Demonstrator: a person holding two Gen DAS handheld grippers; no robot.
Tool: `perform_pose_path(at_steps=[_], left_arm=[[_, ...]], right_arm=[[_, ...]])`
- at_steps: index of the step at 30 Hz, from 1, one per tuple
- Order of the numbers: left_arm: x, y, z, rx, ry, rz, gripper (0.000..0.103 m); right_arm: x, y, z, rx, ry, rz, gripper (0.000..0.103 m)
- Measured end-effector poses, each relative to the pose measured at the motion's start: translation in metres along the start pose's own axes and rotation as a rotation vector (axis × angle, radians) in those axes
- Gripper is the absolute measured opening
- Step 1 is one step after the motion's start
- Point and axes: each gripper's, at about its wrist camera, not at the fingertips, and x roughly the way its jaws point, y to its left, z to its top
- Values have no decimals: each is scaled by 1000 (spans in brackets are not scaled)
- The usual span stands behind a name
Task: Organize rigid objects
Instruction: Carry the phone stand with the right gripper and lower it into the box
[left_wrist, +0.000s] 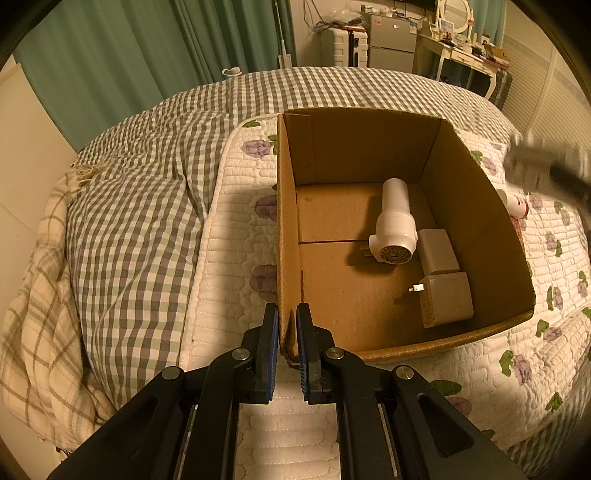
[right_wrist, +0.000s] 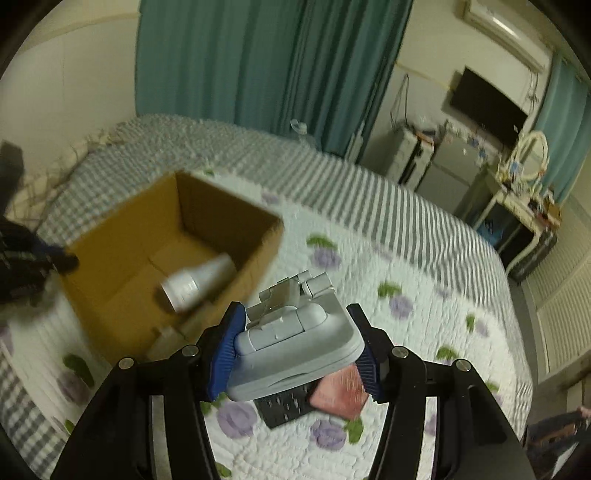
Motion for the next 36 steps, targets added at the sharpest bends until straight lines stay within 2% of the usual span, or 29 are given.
perform_pose_path(at_steps=[6,13,18,24,36], left_arm=[[0,-1,1,-1,-1,-4,9],[-1,0,-1,-2,-4,-13,9],[-1,2,-2,1,-4,-20,9],[-1,1,-2,2,-5,-21,9],[-2,2,-2,2,-6,-16,9]], right_arm=[[-14,24,40,-44,-81,37,56],[13,69,58,-62,-72,118,56],[48,95,55,-45,-33,173,56],[83,110,40,-39,30,184,56],[94,112,20,-44,84,195,58]])
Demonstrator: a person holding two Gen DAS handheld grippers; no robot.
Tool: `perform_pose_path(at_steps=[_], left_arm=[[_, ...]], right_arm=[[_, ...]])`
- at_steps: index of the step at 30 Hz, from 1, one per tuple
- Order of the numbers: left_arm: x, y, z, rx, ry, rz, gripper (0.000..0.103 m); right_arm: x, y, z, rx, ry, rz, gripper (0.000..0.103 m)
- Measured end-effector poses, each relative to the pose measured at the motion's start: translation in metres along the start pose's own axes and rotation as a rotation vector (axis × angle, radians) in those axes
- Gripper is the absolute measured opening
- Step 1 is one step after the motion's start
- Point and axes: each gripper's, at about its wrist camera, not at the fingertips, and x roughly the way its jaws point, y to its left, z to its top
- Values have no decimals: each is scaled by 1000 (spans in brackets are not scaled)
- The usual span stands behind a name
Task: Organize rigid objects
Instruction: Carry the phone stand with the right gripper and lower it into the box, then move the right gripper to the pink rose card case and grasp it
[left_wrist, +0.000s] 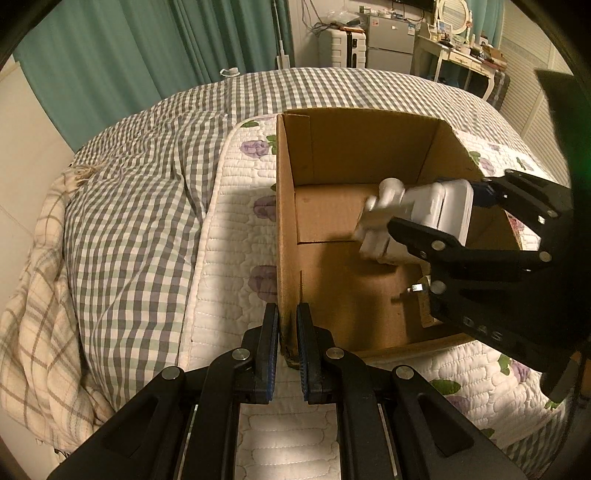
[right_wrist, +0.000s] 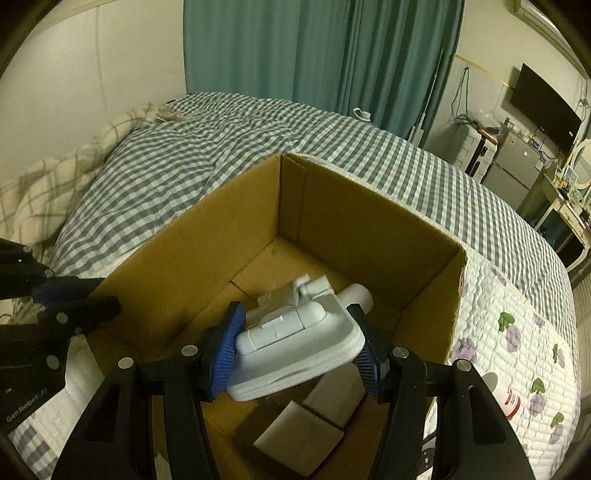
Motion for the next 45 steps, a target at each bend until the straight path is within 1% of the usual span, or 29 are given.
perform_pose_path(at_steps=[1,3,4,7,9,10,14,18,22,24,28,31,32,35,37,38,40,43,45], left_arm=[[0,0,0,1,1,0,9],[0,0,0,0,3,5,11],[2,2,0,1,8,11,11],[1,2,0,-2,5,7,11],[1,3,0,-8,5,5,11],[0,3,0,-7,6,5,11],[0,1,0,-8,8,8,11],[0,1,0,-7,10,12,11],[1,1,-1,-8,12,13,11],[0,1,-1,-6,12,14,11],[0,2,-1,-6,15,13,11],[0,2,-1,-6,17,14,11],[0,2,-1,-6,17,14,11],[0,2,0,-6,19,14,11],[0,2,0,-3,23,13,11],[0,2,0,-4,23,14,11],[0,2,0,-6,22,13,11],[0,2,-1,-5,22,13,11],[0,2,0,-5,22,14,11]], right_arm=[[-2,-1,0,5,5,4,60],[-12,-3,1,9,-15,2,80],[-19,-4,2,8,-33,0,83],[-45,-13,7,7,-79,-18,86],[-64,-26,9,19,-104,-36,91],[-72,-32,10,26,-115,-44,92],[-106,-61,7,61,-157,-103,97],[-127,-88,-5,87,-175,-180,102],[-137,-123,-27,144,-160,-238,102],[-134,-140,-40,181,-138,-262,102],[-112,-171,-77,253,-70,-323,102],[-89,-184,-103,306,-25,-315,102],[-77,-190,-116,340,-3,-304,102],[-54,-203,-145,420,17,-270,102],[-42,-205,-154,457,27,-262,102],[-35,-206,-157,465,29,-235,102],[-26,-205,-157,470,48,-222,102],[-23,-202,-152,469,23,-209,102],[-19,-198,-150,461,28,-202,102]])
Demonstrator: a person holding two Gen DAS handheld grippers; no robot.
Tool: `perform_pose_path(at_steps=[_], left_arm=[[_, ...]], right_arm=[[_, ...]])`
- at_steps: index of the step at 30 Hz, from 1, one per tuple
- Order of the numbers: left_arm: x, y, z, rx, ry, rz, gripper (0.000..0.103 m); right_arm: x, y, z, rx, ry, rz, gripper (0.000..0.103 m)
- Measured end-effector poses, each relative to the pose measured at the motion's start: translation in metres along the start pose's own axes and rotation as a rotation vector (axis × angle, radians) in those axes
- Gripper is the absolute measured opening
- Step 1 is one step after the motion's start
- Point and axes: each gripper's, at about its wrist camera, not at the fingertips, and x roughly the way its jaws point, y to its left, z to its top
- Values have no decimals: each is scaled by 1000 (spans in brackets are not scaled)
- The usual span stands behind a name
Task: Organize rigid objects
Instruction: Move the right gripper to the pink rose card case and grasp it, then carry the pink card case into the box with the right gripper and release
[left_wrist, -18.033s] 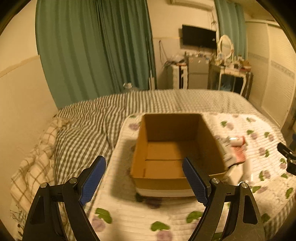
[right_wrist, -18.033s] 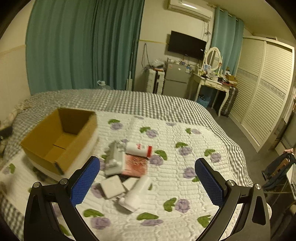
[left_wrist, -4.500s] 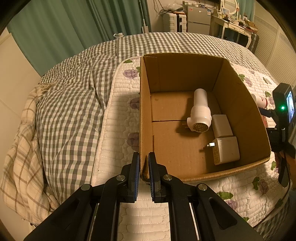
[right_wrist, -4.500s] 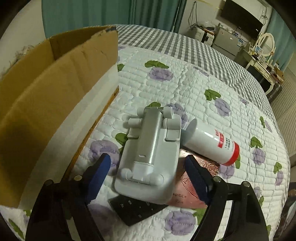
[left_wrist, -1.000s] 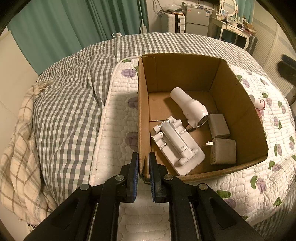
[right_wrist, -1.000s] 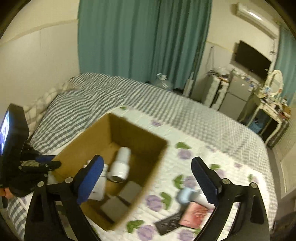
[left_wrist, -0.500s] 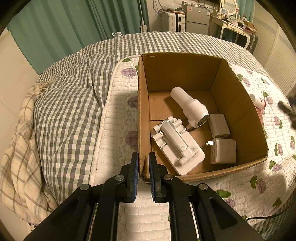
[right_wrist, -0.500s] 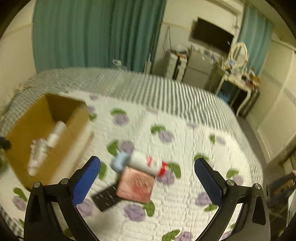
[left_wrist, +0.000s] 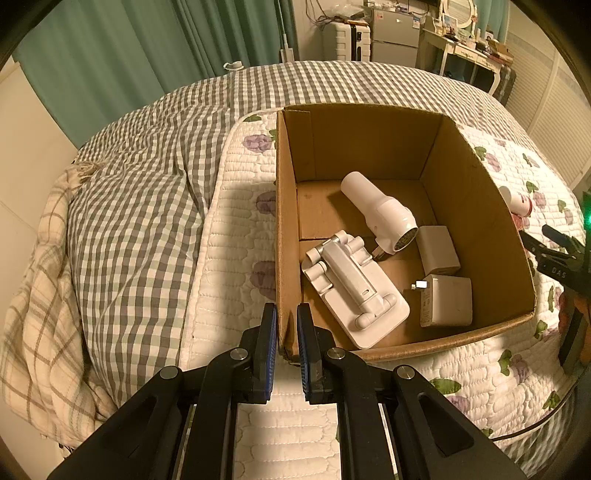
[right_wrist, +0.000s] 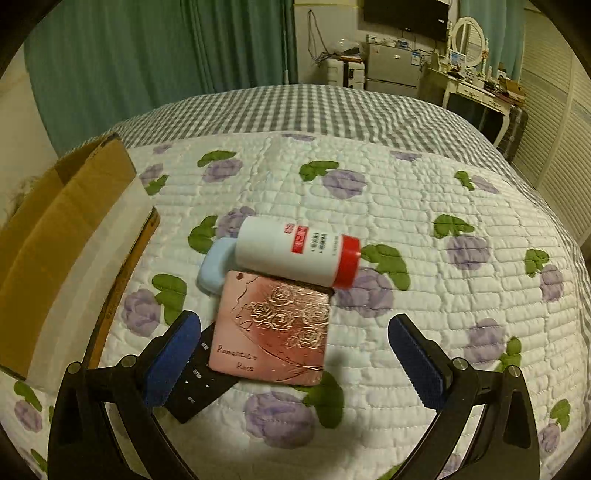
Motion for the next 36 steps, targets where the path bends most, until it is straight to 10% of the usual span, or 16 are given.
perform_pose_path(at_steps=[14,28,36], left_arm=[[0,1,0,-3,1,-2,11],[0,1,-1,-5,0,-1,11],[0,1,-1,-8,0,3,11]], right_arm=[[28,2,5,45,43,38,102],[32,3,3,59,66,95,73],[-9,5,-1,25,-53,43,72]])
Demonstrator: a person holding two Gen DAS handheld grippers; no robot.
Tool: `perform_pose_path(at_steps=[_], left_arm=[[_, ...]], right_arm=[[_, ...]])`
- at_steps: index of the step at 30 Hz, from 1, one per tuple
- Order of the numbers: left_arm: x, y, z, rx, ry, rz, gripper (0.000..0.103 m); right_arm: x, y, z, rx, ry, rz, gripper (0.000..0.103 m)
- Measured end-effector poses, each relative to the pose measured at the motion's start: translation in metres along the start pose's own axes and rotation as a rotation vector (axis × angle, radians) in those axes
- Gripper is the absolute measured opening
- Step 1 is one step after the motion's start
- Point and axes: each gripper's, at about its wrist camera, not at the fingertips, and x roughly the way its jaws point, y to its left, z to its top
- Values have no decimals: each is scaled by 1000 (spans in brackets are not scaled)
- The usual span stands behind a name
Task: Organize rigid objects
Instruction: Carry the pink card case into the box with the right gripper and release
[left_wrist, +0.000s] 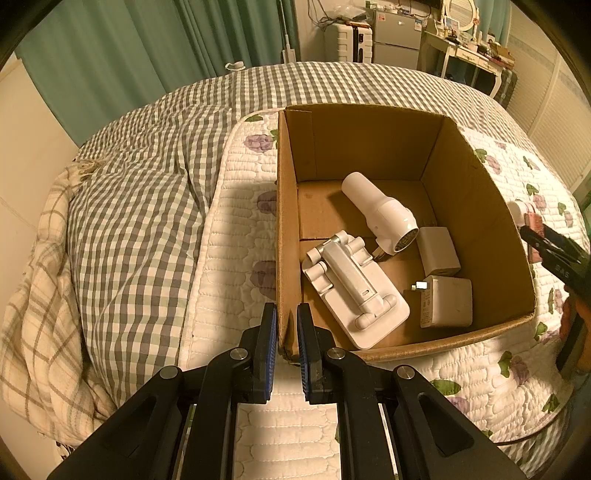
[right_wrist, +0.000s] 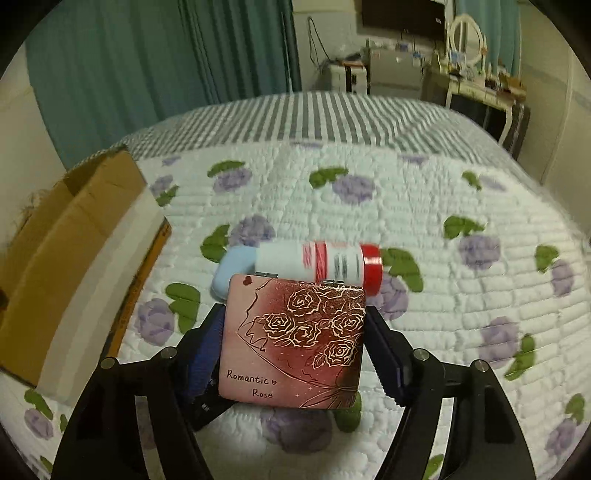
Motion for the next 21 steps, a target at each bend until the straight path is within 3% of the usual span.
perform_pose_path(at_steps=[7,13,21], left_arm=[[0,0,1,-6,3,-1,11],[-1,2,2,-10,1,-7,11],[0,0,2,-2,-1,3,11]], right_arm=[[-31,11,7,-68,-29,0,72],[-65,33,41,-168,-74,-15,72],[-114,101,94,-315,-190,73,72]])
